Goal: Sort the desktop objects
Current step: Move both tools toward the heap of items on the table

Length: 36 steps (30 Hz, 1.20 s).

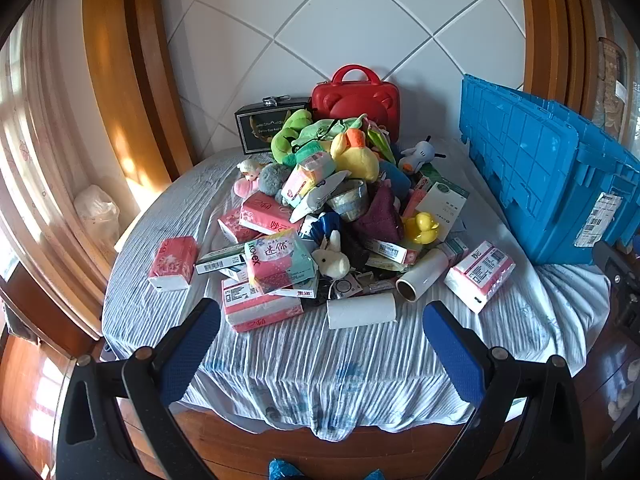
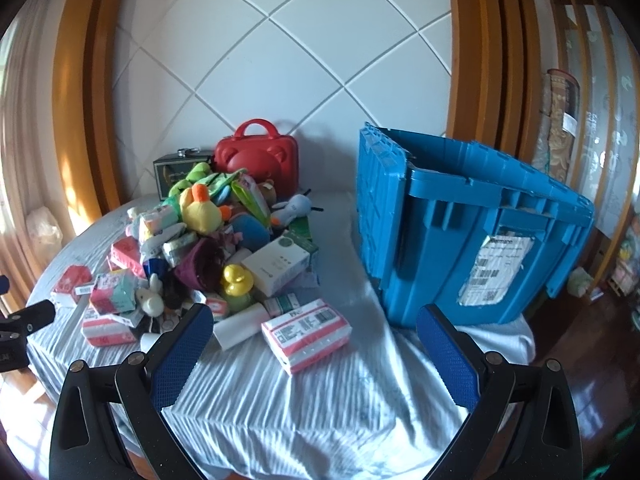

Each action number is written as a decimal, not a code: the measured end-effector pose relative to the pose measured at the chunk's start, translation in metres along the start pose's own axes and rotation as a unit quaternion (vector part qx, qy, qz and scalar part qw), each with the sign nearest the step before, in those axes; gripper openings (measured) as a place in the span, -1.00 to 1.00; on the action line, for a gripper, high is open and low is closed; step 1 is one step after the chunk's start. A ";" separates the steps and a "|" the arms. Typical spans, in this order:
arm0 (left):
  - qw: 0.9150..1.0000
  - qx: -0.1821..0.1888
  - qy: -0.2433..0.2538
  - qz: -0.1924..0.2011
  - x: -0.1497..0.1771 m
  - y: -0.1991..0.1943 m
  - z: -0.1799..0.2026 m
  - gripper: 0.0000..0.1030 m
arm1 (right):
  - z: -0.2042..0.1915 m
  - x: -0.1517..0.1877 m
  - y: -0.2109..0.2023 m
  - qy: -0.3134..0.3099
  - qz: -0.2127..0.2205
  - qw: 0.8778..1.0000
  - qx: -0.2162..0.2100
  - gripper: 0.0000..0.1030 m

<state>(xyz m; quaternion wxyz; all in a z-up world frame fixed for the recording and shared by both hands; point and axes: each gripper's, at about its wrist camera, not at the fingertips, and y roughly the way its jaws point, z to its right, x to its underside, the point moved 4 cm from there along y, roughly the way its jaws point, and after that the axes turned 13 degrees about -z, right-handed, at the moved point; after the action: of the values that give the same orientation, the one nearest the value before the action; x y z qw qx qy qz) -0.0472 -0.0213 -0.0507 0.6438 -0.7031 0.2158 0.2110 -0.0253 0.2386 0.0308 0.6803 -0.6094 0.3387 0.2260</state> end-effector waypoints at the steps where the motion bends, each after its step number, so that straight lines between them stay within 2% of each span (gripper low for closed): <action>1: 1.000 0.001 0.000 -0.001 0.000 0.002 -0.001 1.00 | -0.001 -0.001 0.001 0.000 0.002 1.000 -0.005 1.00; 5: 1.000 0.002 -0.006 -0.008 0.000 0.011 -0.005 1.00 | -0.005 -0.002 0.012 -0.005 -0.010 1.000 -0.024 1.00; 9: 1.000 0.006 -0.022 0.005 0.003 0.020 -0.024 1.00 | -0.012 0.002 0.036 -0.009 -0.040 0.998 -0.038 1.00; 15: 0.998 -0.042 -0.039 -0.033 -0.001 0.054 -0.073 0.96 | -0.028 0.014 0.082 -0.010 -0.102 0.995 -0.020 1.00; 17: 0.996 -0.048 -0.054 -0.048 0.000 0.068 -0.095 0.95 | -0.033 0.017 0.097 -0.007 -0.126 0.992 -0.026 1.00; 19: 0.995 -0.052 -0.062 -0.061 0.001 0.084 -0.114 0.83 | -0.037 0.020 0.115 -0.003 -0.152 0.988 -0.027 1.00; 22: 0.995 -0.046 -0.048 -0.073 0.002 0.107 -0.124 0.81 | -0.044 0.024 0.139 -0.002 -0.187 0.982 -0.026 1.00; 24: 0.996 -0.033 -0.030 -0.080 0.000 0.121 -0.118 0.81 | -0.049 0.026 0.154 -0.003 -0.207 0.978 -0.020 0.94; 26: 0.996 -0.003 -0.008 -0.086 -0.003 0.133 -0.105 0.81 | -0.053 0.026 0.164 -0.003 -0.220 0.975 -0.016 0.83; 29: 0.994 0.038 0.045 -0.095 -0.012 0.153 -0.073 0.81 | -0.053 0.023 0.175 0.006 -0.235 0.972 -0.003 0.83; 32: 0.987 0.065 0.115 -0.097 -0.017 0.168 -0.034 0.81 | -0.048 0.021 0.177 0.019 -0.243 0.970 0.013 0.83; 36: 0.971 0.094 0.192 -0.107 -0.017 0.186 0.009 0.81 | -0.034 0.027 0.179 0.047 -0.253 0.966 0.034 0.83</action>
<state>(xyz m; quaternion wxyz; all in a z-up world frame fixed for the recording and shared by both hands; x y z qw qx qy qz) -0.1681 -0.0266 -0.1926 0.6723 -0.6858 0.2780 -0.0195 -0.1430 0.2301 -0.1110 0.7191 -0.6614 0.2129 0.0057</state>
